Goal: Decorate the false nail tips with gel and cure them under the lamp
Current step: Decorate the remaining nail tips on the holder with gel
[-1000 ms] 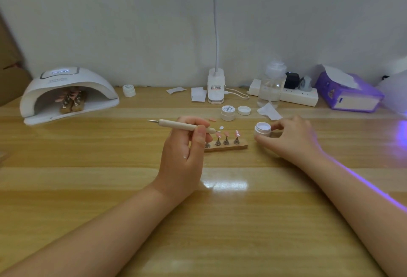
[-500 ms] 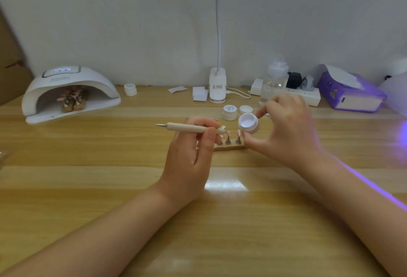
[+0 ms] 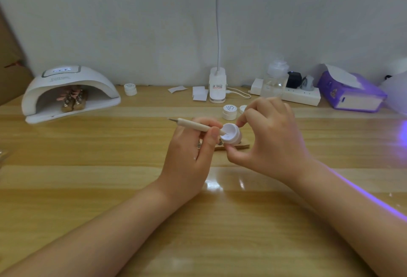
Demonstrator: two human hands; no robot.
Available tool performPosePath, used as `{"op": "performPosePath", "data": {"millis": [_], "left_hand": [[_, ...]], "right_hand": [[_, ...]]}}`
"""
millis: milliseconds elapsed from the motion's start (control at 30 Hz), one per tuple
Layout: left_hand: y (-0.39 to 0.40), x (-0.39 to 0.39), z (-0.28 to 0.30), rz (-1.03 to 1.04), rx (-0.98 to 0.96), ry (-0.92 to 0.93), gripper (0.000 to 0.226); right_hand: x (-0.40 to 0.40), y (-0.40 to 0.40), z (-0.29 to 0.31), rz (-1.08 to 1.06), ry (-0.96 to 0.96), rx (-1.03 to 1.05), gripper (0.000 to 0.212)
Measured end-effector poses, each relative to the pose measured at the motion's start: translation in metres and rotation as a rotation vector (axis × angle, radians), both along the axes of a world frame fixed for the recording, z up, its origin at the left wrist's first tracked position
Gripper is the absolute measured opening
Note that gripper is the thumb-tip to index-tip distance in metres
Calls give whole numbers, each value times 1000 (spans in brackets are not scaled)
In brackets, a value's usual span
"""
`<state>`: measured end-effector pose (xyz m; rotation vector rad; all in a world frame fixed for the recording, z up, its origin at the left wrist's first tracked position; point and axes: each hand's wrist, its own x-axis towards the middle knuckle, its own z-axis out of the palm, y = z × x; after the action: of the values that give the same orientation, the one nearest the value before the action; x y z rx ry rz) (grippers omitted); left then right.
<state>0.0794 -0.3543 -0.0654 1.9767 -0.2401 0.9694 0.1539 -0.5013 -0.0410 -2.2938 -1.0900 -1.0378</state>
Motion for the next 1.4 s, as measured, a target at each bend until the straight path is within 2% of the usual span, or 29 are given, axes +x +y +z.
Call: {"op": "performPosePath", "data": {"millis": [500, 733, 1000, 1067, 1133, 1300, 1400], "left_hand": [[0, -1, 1, 7, -63, -23, 12], [0, 0, 1, 16, -153, -36, 13], [-1, -2, 6, -7, -156, -65, 11], [-3, -2, 9, 8, -234, -44, 9], [-5, -1, 14, 12, -399, -8, 7], [-2, 0, 23, 70, -656, 76, 31], [-1, 2, 26, 83, -782, 153, 37]], "right_hand": [[-2, 1, 1, -15, 29, 4, 34], [-2, 3, 3, -12, 265, 99, 34], [-3, 4, 4, -19, 344, 138, 32], [-2, 3, 4, -24, 345, 129, 33], [-2, 3, 4, -31, 346, 113, 34], [-4, 4, 5, -19, 350, 118, 35], [-6, 5, 5, -14, 340, 103, 35]]}}
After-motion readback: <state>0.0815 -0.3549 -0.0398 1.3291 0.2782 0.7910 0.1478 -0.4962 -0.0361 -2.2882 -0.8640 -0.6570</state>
